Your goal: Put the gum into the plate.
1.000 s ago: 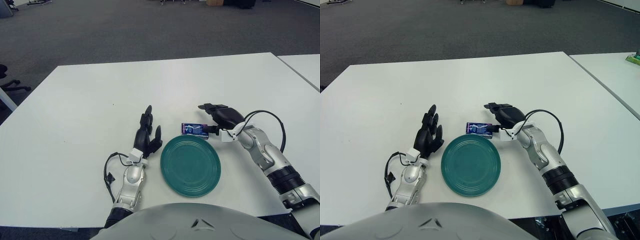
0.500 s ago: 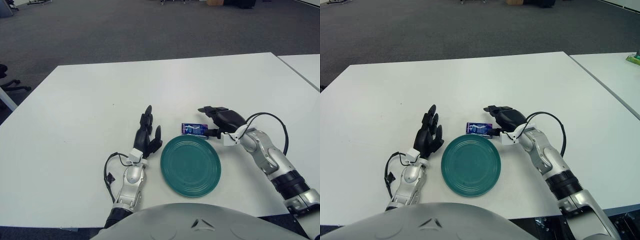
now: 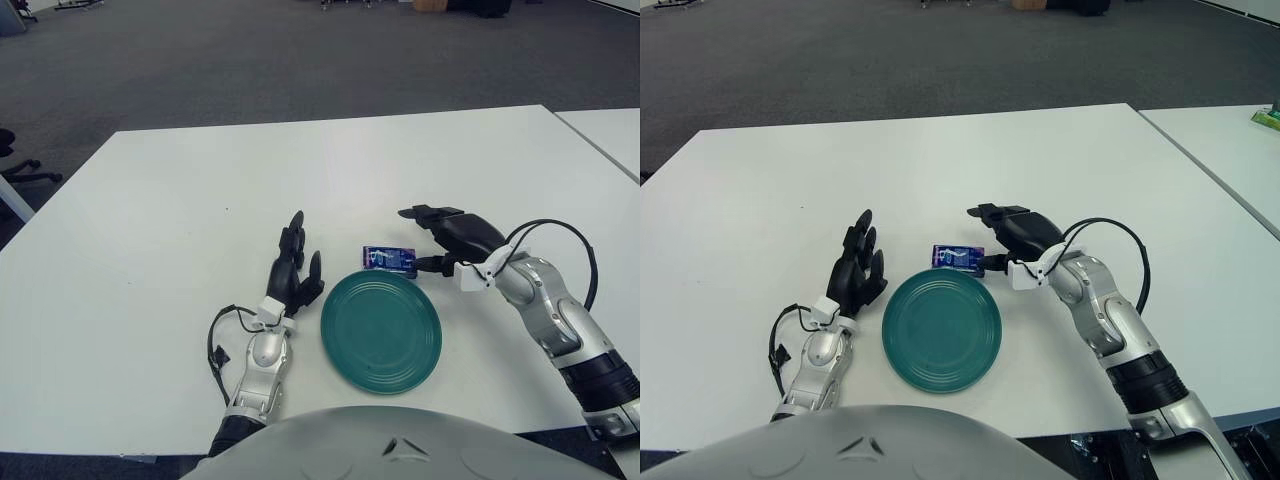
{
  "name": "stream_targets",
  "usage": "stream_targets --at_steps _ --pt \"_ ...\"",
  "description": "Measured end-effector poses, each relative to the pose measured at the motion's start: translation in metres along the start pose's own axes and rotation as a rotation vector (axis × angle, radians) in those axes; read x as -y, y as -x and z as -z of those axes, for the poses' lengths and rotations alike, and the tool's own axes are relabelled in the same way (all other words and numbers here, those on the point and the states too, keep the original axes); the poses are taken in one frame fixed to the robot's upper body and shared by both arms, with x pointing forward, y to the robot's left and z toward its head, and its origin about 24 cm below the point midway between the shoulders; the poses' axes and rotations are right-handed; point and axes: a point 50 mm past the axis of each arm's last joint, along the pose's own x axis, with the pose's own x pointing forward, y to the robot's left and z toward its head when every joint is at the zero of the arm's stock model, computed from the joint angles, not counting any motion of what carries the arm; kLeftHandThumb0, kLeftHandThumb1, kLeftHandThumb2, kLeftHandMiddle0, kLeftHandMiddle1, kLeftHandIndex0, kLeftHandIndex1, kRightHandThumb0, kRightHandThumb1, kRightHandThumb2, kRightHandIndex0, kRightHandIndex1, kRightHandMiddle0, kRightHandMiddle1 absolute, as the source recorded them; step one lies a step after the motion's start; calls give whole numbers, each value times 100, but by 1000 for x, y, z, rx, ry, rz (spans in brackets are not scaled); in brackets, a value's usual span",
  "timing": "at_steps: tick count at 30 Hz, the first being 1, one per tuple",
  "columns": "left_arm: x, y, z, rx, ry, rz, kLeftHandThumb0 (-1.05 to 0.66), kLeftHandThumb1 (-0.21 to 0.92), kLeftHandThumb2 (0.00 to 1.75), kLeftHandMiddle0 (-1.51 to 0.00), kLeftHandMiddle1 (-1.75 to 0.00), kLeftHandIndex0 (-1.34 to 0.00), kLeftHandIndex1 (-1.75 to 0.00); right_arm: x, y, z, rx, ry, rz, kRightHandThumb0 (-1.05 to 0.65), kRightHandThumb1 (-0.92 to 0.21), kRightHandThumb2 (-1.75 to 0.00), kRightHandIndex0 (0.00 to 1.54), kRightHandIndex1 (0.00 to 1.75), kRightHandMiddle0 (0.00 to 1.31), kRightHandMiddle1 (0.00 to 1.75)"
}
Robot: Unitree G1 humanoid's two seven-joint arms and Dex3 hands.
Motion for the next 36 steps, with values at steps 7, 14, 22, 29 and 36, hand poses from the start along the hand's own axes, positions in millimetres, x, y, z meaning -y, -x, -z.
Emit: stream_targets --at_steps 7,14,22,29,36 --pt "0 0 0 0 3 1 -92 92 68 -16 -1 0 -36 2 5 3 -30 1 -21 -80 -92 -40 30 1 0 47" --pt "0 0 -1 2 6 5 -91 92 67 -16 0 0 -37 0 9 7 -50 -5 -35 -81 -92 -40 29 0 0 43" --pt "-1 1 -1 -3 9 7 -91 92 68 -16 0 0 -38 -1 10 7 -50 -5 -45 -81 -92 -37 31 1 0 44" --pt "-2 2 -2 -5 9 5 -90 92 69 -16 0 0 -39 -2 10 8 -51 -7 -52 -81 -92 -37 32 1 0 45" --pt "-3 2 -2 -11 9 0 -90 92 70 -17 -1 0 -41 -4 11 9 -55 -12 -60 -81 -92 -37 32 1 0 45"
